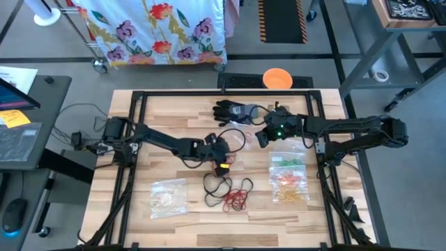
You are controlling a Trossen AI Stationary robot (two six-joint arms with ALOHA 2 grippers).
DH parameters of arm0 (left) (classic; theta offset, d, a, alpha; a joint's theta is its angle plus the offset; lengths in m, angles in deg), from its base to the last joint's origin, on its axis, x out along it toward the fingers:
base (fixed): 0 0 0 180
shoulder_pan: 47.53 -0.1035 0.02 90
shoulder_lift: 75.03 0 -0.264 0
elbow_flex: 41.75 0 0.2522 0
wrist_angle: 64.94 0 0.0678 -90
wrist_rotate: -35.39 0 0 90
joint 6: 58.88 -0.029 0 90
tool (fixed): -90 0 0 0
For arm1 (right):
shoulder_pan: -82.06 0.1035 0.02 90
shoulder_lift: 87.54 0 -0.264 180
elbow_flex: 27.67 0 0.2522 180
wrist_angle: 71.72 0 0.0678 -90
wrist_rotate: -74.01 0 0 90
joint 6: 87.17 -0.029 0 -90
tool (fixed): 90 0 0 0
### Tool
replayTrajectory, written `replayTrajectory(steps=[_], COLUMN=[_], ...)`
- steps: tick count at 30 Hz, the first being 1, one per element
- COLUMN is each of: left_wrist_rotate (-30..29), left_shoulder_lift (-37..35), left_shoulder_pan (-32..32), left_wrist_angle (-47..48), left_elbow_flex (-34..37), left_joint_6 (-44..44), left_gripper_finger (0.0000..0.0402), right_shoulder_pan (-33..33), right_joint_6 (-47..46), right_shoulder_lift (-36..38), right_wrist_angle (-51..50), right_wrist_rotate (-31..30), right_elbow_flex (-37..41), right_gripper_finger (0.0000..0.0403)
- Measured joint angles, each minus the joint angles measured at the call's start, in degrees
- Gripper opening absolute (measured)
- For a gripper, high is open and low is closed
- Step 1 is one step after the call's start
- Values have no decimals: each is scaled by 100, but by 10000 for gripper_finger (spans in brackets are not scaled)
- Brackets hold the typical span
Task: Sort rubber bands
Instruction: Put the red rubber band into the transparent zip bag
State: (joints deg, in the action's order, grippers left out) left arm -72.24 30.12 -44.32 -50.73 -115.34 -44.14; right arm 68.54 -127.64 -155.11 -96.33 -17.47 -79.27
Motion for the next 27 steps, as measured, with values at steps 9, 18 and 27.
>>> replayTrajectory(steps=[9, 18, 27], left_wrist_rotate=[450, 511, 480], left_shoulder_lift=[0, 493, 546], left_shoulder_pan=[-16, -51, -93], left_wrist_angle=[-54, -278, -319], left_elbow_flex=[0, -33, -35], left_joint_6=[-305, -496, -438], left_gripper_finger=[97, 97, 92], right_shoulder_pan=[88, 343, 341], right_joint_6=[-86, -155, -129], right_shoulder_lift=[0, 0, 0], right_wrist_angle=[-208, -197, -199], right_wrist_rotate=[-2, -3, -4], right_elbow_flex=[0, 0, 0], right_gripper_finger=[0, 0, 0])
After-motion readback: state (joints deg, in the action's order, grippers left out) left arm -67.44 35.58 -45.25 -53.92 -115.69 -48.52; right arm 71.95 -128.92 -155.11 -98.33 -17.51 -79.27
